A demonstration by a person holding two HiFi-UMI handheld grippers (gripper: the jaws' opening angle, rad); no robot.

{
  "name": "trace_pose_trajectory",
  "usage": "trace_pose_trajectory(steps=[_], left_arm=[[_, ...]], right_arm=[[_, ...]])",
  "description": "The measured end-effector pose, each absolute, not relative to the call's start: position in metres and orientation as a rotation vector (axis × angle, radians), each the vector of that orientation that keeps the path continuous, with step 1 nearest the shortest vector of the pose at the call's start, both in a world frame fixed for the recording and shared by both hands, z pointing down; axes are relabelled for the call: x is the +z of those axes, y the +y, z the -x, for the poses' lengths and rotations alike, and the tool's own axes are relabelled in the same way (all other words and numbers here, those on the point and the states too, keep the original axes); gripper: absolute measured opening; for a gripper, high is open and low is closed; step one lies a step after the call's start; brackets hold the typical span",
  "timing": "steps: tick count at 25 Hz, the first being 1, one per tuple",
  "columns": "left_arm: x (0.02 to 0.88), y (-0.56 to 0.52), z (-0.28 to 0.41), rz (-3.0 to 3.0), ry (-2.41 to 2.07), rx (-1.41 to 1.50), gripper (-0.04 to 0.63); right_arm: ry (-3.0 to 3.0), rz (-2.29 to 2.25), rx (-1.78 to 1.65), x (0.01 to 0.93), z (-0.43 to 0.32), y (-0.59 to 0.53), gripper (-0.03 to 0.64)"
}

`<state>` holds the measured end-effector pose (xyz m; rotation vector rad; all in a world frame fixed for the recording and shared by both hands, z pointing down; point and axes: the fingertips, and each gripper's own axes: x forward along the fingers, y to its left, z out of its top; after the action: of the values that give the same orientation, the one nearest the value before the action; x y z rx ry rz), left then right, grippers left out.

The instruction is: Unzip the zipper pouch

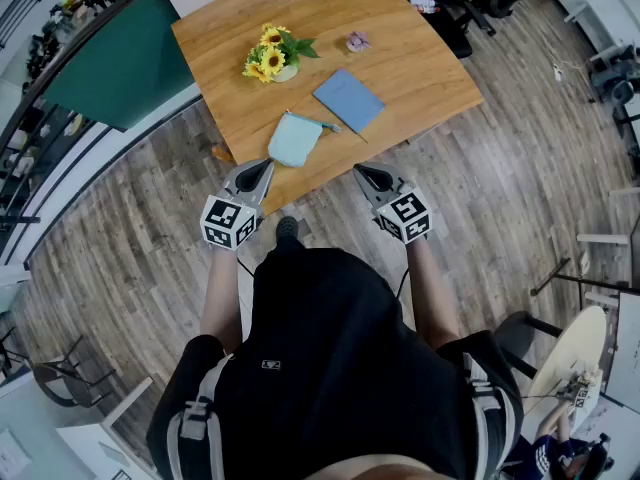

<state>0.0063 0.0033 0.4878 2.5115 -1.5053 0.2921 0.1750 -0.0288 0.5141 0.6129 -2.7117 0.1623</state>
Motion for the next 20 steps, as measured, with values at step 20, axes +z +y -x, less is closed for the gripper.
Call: trace_pose_trajectory(steps=[20], left_arm=[[0.514,-0.044,0.033,-2.597,-1.262,0.24,0.047]], right_arm=[[-2.634,-0.771,0.226,0.544,-0.131,-0.065,0.16]])
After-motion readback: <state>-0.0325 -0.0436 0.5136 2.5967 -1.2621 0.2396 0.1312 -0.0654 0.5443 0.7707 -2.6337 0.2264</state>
